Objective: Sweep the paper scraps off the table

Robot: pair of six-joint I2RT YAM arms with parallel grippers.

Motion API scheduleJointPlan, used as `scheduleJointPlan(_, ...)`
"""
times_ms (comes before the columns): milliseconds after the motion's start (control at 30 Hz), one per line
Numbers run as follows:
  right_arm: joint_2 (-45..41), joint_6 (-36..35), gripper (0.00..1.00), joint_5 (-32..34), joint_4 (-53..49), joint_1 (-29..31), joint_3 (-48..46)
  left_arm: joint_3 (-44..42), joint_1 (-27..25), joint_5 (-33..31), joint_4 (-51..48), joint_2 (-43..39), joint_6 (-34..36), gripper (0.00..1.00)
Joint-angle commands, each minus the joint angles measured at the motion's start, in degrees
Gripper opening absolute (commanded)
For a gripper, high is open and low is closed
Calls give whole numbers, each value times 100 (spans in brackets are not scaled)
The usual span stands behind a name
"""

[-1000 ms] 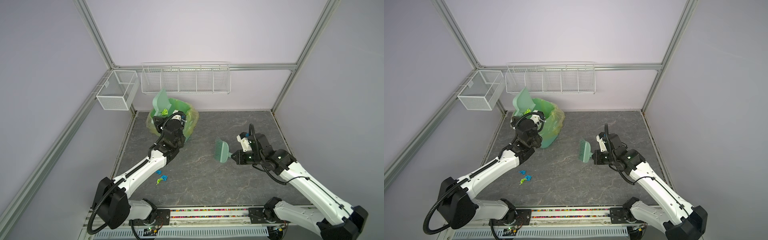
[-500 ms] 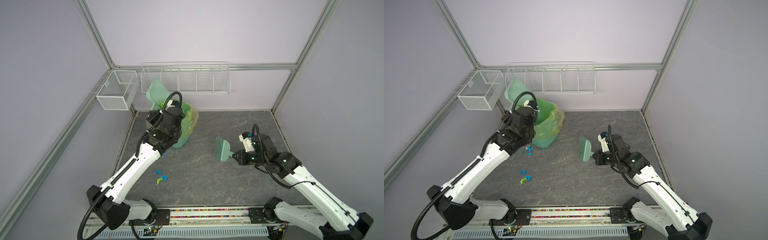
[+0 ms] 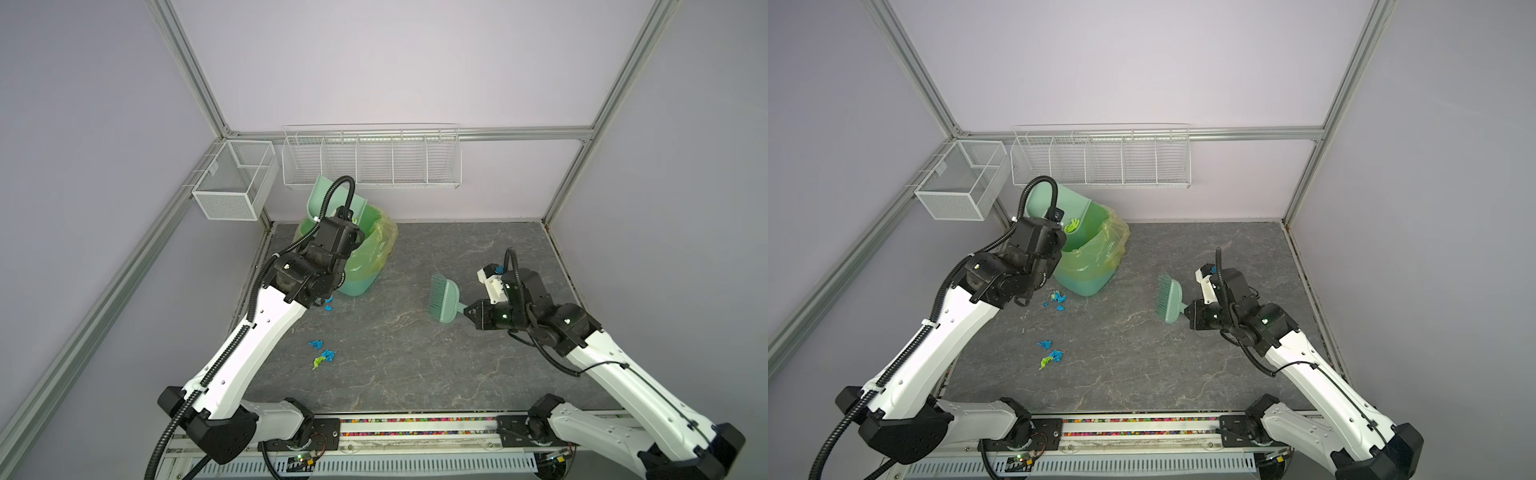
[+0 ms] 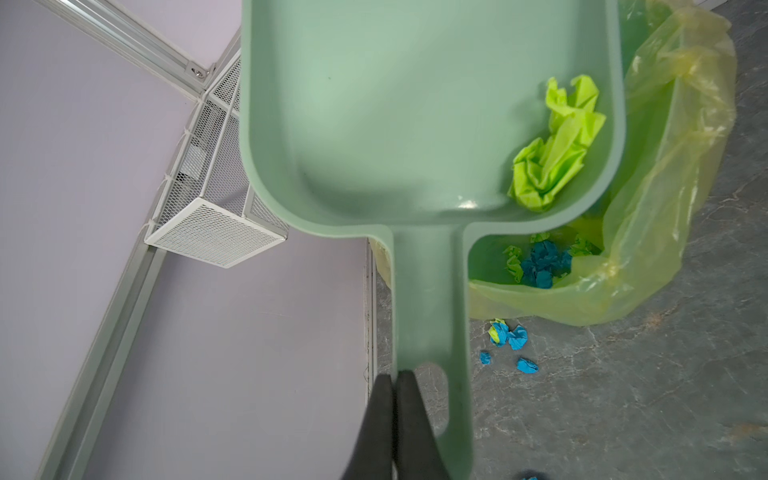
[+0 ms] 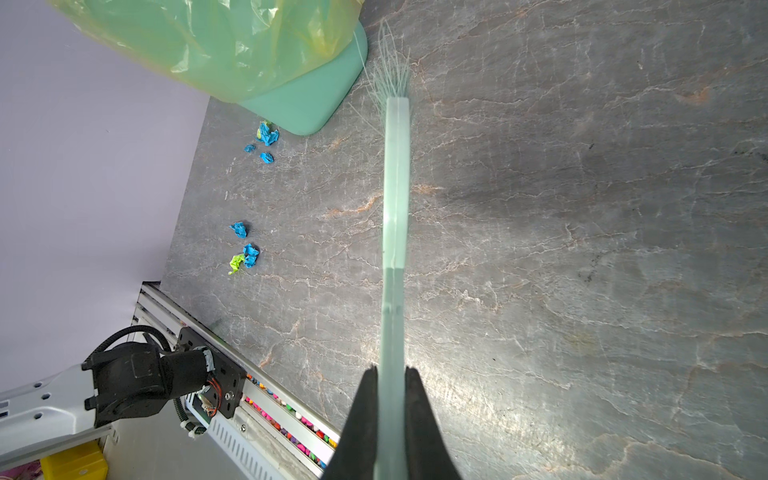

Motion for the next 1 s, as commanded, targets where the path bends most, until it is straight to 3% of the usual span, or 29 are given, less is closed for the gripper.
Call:
scheduleJointPlan(0, 48, 84, 7, -159, 246, -8, 269, -194, 20, -283, -19, -35, 170, 0)
scheduleJointPlan(233, 779, -59, 7, -416, 446, -6, 1965, -405, 19, -812, 383, 73, 952, 0)
scheduleJointPlan(467, 1902, 331, 7, -1036, 1509, 45, 3108, -632, 6, -1625, 1207, 105, 2116, 0)
scheduleJointPlan(567, 2316, 498, 7, -1079, 1865, 149, 3423, -1284, -46, -2332, 2705, 40, 3584, 0)
scheduleJointPlan(633, 2522, 572, 7, -1108, 2006, 218, 3560, -2003, -55, -2669, 4710, -41, 5372, 0)
scheduleJointPlan(700, 2647, 621, 7, -1117, 2094, 284, 3604, -2855, -60, -2492, 7560, -125, 7432, 0)
scheduleJointPlan(733, 2669, 627, 7, -1118, 2123, 311, 3584, -3062, -71, -2337, 8229, -138, 7946, 0)
scheduleJointPlan(967, 2400, 651, 7, -1023, 2299, 339, 3109, -3835, -58, -1262, 9376, -680, 9141, 0)
